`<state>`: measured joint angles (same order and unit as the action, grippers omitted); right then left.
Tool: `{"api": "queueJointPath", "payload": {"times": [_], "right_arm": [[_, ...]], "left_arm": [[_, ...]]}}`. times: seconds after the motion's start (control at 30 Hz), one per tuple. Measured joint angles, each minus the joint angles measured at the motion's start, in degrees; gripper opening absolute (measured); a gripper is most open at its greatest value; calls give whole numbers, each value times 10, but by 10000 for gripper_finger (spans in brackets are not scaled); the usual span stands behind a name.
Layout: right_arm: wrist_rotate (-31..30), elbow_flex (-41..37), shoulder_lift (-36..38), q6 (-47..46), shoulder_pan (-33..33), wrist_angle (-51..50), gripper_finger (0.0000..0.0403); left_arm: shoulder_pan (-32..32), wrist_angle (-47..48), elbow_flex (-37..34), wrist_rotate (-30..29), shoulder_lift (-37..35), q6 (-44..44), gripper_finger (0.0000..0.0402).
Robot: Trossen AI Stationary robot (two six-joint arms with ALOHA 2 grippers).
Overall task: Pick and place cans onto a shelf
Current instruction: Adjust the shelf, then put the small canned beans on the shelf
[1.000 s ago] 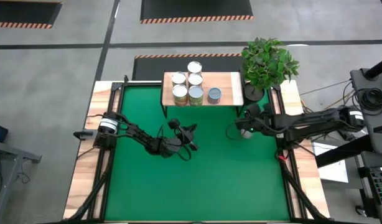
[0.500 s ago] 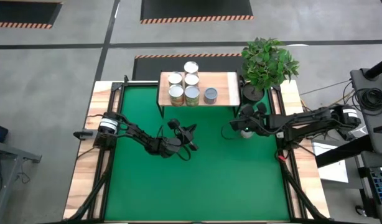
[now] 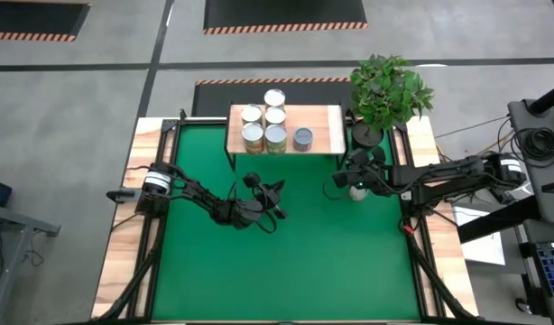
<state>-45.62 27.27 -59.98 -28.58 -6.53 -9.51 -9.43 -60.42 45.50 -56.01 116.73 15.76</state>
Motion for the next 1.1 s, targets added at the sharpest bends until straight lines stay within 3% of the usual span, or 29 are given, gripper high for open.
{"api": "queueJointPath", "payload": {"times": [0.37, 0.67, 0.87, 1.1], "right_arm": [[39, 0, -6, 25, 3, 34, 9], [25, -1, -1, 31, 3, 11, 9], [26, -1, 24, 22, 3, -32, 9], [56, 2, 71, 25, 11, -70, 9]], "left_arm": [[0, 0, 0, 0, 0, -4, 0], [-3, 0, 0, 0, 0, -7, 0], [-3, 0, -1, 1, 0, -61, 0], [-4, 2, 5, 90, 0, -87, 0]]}}
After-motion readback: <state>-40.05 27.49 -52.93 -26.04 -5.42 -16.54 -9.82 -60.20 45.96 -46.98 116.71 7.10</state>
